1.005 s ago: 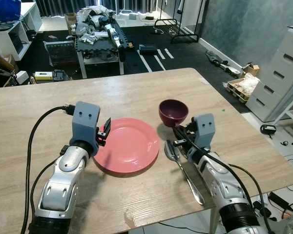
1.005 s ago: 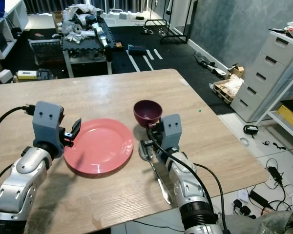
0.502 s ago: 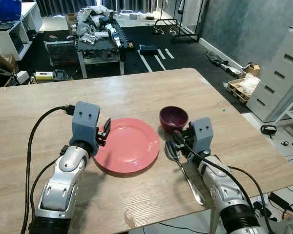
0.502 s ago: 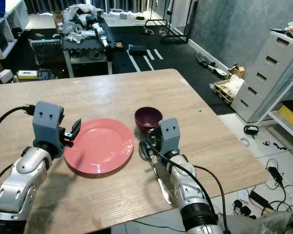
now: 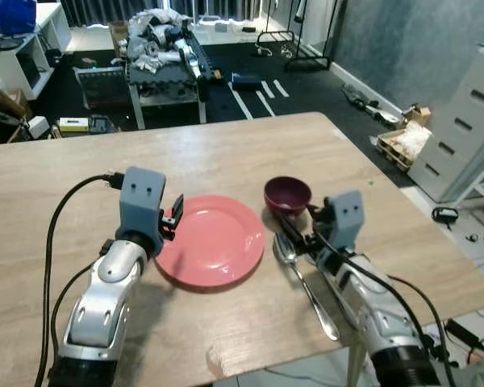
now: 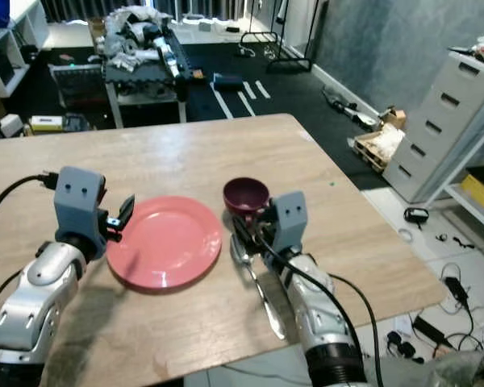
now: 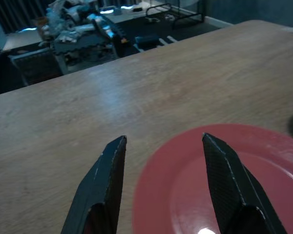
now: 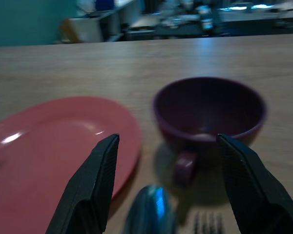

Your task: Setting the table

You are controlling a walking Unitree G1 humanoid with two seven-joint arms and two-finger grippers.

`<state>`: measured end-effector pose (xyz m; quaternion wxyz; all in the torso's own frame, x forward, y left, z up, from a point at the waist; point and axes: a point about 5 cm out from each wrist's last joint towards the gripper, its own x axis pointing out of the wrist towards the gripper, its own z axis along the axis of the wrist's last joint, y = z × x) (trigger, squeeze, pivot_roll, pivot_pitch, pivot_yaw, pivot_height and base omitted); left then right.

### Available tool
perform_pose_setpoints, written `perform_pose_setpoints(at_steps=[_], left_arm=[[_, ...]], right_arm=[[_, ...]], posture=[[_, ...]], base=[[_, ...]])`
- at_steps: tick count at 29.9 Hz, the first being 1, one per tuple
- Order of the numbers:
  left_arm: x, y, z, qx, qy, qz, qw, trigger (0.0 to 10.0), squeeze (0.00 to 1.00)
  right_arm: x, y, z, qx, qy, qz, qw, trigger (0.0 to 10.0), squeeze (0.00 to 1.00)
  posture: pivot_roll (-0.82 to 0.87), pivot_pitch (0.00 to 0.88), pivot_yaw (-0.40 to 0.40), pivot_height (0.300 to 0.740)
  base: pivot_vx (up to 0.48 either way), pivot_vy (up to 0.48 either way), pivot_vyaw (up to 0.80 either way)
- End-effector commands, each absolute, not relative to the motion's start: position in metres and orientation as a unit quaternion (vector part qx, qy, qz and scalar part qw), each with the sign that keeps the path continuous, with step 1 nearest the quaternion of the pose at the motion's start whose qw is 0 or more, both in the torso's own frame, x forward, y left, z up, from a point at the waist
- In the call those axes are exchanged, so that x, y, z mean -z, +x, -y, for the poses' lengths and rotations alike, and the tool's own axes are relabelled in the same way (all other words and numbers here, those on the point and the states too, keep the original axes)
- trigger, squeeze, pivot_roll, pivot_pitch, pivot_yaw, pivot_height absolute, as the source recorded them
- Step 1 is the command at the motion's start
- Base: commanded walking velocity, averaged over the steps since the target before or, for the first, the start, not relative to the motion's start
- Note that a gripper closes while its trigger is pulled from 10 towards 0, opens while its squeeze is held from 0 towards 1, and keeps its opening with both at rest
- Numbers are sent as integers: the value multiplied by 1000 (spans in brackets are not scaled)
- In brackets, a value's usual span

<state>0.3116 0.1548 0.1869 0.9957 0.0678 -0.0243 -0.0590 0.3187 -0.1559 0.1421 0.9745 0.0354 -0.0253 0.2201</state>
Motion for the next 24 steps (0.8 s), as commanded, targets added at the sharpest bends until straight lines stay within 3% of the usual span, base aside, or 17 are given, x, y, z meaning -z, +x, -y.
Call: perform_pose_setpoints(at_steps=[1, 5, 7, 8, 13, 24], left_arm=[[-183, 311, -157, 59, 71, 13, 996, 10000, 0], [-183, 311, -158, 60, 73, 12, 995, 10000, 0], [-184, 312, -157, 62, 73, 14, 995, 10000, 0], [-186, 313, -156, 64, 76, 19, 995, 10000, 0], [-188, 314, -152, 71, 78, 26, 994, 10000, 0], [-192, 320, -147, 77, 74, 35, 994, 10000, 0]], right_arm=[[-148, 311, 165, -215, 51, 33, 975, 10000, 0], [-155, 302, 176, -188, 58, 52, 979, 10000, 0], [-165, 297, 187, -131, 66, 87, 985, 10000, 0], [-171, 294, 198, -59, 74, 116, 989, 10000, 0], [-172, 294, 211, 27, 82, 131, 988, 10000, 0], [-178, 300, 219, 69, 85, 131, 985, 10000, 0]], posture=[[9, 0, 66, 740], [3, 0, 70, 740], [-11, 0, 80, 740], [-15, 0, 84, 740], [-21, 0, 95, 740], [-34, 0, 93, 740]], base=[[0, 0, 0], [0, 0, 0], [0, 0, 0], [0, 0, 0], [0, 0, 0], [0, 0, 0]])
